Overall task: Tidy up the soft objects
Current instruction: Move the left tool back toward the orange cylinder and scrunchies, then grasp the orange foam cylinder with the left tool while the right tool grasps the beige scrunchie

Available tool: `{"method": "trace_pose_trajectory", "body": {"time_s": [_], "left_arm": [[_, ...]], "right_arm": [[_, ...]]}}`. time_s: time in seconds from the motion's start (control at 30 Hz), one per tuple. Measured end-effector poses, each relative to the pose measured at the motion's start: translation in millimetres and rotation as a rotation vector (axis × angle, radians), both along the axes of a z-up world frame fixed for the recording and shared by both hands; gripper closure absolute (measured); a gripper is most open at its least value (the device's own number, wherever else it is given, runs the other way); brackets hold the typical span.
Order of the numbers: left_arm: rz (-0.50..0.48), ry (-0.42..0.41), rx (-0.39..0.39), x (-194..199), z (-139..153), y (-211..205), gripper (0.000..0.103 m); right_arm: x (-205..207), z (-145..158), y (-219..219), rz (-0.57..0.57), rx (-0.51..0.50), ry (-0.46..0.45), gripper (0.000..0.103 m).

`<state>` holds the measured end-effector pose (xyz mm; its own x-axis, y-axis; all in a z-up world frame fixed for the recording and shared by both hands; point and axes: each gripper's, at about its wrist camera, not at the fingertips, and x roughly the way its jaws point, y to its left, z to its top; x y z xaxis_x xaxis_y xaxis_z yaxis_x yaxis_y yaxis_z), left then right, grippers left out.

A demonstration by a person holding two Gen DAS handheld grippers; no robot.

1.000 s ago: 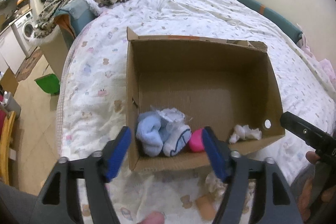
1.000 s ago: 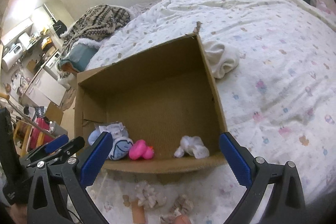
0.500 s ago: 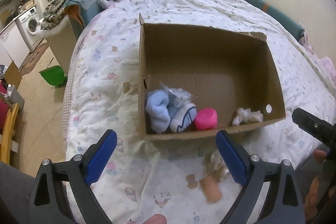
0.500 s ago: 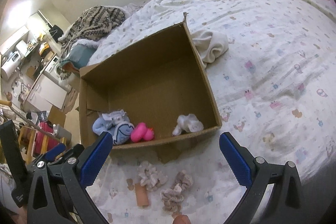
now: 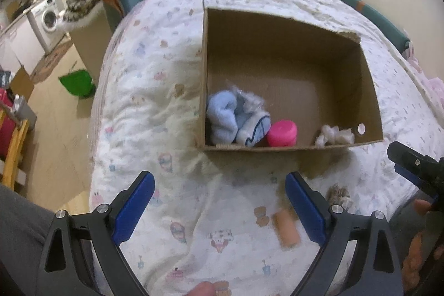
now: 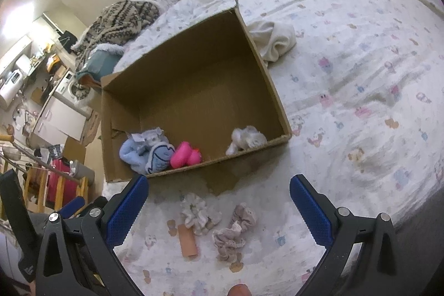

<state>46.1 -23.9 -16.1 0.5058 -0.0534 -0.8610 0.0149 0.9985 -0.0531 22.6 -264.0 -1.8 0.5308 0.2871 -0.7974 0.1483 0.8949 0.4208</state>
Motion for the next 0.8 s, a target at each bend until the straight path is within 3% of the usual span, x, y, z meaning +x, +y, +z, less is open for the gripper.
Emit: {"method": "trace_pose_trajectory", "body": {"time_s": [0.17, 0.23, 0.37, 0.47, 0.57, 0.67, 0.77, 0.8], "left_arm": [[-0.013, 0.147, -0.065, 4, -31, -5, 0.009], [-0.038, 0.208, -0.093, 3, -47, -13, 0.014], [-0.095, 0.286, -0.137, 2, -67, -36, 0.036], [-0.134, 0.333, -0.142, 1, -81, -54, 0.038], [-0.167, 0.371, -0.139, 0, -92, -68, 0.057], [-0.185, 0.390, -0.114, -1, -101, -77, 0.068], [-0.201, 0.393, -0.117, -2, -104, -80, 0.093], [-0.196, 0.391, -0.118, -2, -103, -79, 0.094]], "right_arm": [[-1, -11, -3, -0.018, 0.025, 0.050, 0.000], [-1, -14, -4, -0.026, 0.016, 0.065, 0.000], [0, -20, -8, -0.042, 0.024, 0.090, 0.000], [1, -24, -12, -0.057, 0.036, 0.105, 0.000], [2, -26, -15, -0.068, 0.050, 0.118, 0.000], [3, -32, -14, -0.063, 0.044, 0.147, 0.000], [6, -40, -6, -0.028, 0.033, 0.193, 0.000], [7, -43, -3, -0.011, 0.036, 0.209, 0.000]]}}
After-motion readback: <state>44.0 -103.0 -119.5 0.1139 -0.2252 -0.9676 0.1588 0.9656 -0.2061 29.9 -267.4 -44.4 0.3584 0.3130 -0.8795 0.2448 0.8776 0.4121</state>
